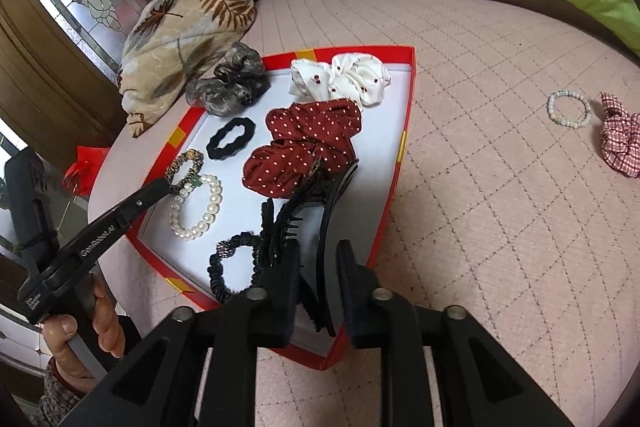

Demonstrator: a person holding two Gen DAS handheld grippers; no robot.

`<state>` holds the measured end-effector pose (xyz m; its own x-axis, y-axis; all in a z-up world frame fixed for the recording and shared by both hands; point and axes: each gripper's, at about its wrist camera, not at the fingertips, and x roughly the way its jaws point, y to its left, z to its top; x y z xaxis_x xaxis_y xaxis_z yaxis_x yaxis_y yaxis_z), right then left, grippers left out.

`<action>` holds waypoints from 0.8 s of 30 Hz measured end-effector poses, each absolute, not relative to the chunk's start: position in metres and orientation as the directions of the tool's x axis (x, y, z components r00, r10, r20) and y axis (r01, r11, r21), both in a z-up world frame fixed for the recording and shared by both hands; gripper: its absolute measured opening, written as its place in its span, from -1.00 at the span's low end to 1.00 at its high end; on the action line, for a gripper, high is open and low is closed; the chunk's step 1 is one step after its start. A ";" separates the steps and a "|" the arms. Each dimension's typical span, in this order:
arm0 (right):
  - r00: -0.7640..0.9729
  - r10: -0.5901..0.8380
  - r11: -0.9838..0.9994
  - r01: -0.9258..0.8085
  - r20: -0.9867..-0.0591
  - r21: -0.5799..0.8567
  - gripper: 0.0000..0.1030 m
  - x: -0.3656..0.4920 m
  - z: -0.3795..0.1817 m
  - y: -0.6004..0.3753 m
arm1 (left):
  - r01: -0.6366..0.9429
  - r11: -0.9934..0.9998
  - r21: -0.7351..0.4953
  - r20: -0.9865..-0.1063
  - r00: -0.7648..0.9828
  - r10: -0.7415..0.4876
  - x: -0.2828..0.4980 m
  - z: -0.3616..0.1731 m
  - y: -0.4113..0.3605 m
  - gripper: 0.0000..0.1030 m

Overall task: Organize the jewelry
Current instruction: 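Open the left tool to release the pearl bracelet in the tray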

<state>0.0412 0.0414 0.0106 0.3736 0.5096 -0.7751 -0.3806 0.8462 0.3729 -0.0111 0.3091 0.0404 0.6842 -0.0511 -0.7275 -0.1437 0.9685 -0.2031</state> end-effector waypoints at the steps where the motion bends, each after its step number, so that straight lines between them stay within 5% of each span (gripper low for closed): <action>1: 0.379 0.510 0.846 -0.383 -0.772 0.370 -0.57 0.039 0.013 0.041 | -0.147 0.967 -0.206 -0.724 0.688 -0.050 -0.012 0.041 0.310 -0.81; 5: 0.409 0.508 0.847 -0.396 -0.758 0.355 -0.56 0.030 0.024 0.038 | -0.168 0.966 -0.194 -0.721 0.693 -0.025 -0.015 0.042 0.310 -0.53; 18: 0.460 0.505 0.858 -0.355 -0.730 0.370 -0.55 0.007 0.037 0.004 | -0.160 0.984 -0.077 -0.704 0.708 0.060 -0.027 0.061 0.287 -0.51; 24: 0.481 0.489 0.871 -0.315 -0.727 0.378 -0.55 -0.001 0.036 -0.020 | -0.134 0.991 -0.011 -0.686 0.722 0.090 -0.042 0.074 0.266 -0.30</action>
<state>-0.0007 -0.0201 0.0364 0.4813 0.4895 -0.7272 -0.3146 0.8708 0.3779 -0.0420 0.2662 0.0739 0.7223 0.0897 -0.6858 -0.1337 0.9910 -0.0113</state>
